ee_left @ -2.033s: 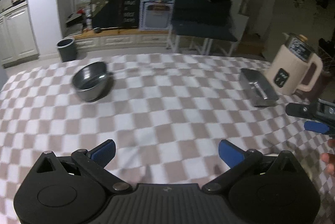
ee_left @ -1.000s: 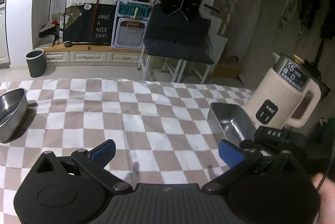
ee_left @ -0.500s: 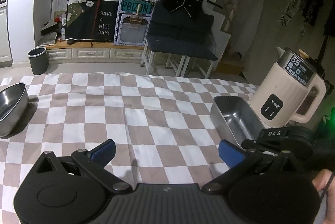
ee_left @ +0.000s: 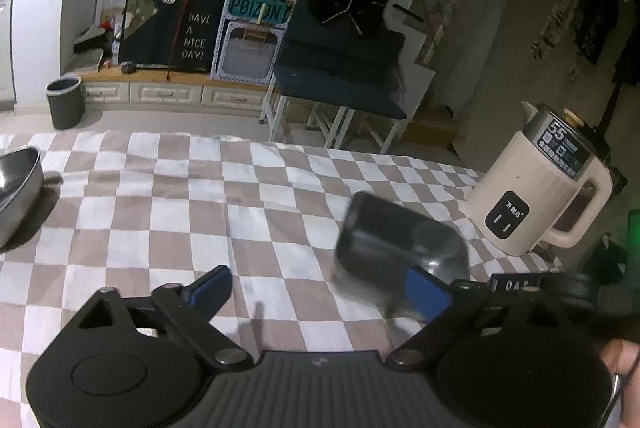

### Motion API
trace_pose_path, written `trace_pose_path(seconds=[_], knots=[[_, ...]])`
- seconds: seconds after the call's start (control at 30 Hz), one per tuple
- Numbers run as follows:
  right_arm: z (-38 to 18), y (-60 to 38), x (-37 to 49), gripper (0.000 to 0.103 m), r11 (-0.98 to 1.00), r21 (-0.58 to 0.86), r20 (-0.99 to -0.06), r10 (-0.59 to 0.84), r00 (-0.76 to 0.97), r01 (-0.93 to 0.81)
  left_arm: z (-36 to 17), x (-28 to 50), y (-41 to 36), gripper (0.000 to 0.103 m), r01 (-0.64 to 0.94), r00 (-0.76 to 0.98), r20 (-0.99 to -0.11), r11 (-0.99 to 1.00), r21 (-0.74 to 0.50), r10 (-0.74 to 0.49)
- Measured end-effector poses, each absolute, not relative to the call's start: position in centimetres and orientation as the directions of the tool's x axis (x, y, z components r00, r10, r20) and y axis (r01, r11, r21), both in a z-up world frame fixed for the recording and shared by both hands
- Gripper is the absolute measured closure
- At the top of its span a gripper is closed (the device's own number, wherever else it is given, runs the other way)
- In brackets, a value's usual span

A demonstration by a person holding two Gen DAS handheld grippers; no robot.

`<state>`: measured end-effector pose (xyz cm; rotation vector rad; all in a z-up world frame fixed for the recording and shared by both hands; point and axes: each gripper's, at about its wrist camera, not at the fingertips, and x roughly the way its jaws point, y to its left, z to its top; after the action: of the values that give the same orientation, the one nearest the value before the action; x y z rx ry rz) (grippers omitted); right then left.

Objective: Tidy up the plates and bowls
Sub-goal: 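Grip the rim of the second steel pan with both tools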

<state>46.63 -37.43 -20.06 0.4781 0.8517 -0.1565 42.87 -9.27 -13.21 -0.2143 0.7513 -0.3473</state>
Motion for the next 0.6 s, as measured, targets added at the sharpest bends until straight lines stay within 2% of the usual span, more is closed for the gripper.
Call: trace_pose_path(seconds=[0.03, 0.13, 0.27, 0.43, 0.47, 0.53, 0.6], knots=[[-19.9, -37.1, 46.7, 0.098, 0.896, 0.333, -0.753, 0.065, 0.654, 0.295, -13.3, 43.0, -9.1, 0.022, 0.222, 0.672, -0.634, 0.921, -0.32, -0.382], [-19.5, -35.8, 46.9, 0.1, 0.926, 0.304, -0.75, 0.086, 0.655, 0.226, -13.8, 43.3, -8.6, 0.032, 0.195, 0.649, -0.655, 0.917, -0.349, -0.388], [-19.3, -34.9, 47.1, 0.1, 0.943, 0.282, -0.75, 0.104, 0.653, 0.174, -14.5, 43.6, -8.1, 0.034, 0.164, 0.626, -0.675, 0.913, -0.375, -0.39], [-19.0, -34.6, 47.0, 0.1, 0.952, 0.278, -0.754, 0.132, 0.643, 0.13, -15.5, 43.9, -7.9, 0.059, 0.136, 0.584, -0.707, 0.907, -0.398, -0.398], [-19.1, -34.5, 47.2, 0.1, 0.952, 0.28, -0.755, 0.137, 0.641, 0.126, -15.6, 43.9, -7.9, 0.062, 0.135, 0.579, -0.71, 0.906, -0.401, -0.401], [-19.2, -34.4, 47.2, 0.1, 0.953, 0.277, -0.757, 0.139, 0.639, 0.121, -15.7, 43.9, -8.0, 0.074, 0.138, 0.569, -0.716, 0.906, -0.401, -0.404], [-19.3, -34.2, 47.3, 0.1, 0.954, 0.277, -0.758, 0.142, 0.637, 0.117, -15.9, 43.9, -8.2, 0.079, 0.141, 0.562, -0.725, 0.91, -0.391, -0.398]])
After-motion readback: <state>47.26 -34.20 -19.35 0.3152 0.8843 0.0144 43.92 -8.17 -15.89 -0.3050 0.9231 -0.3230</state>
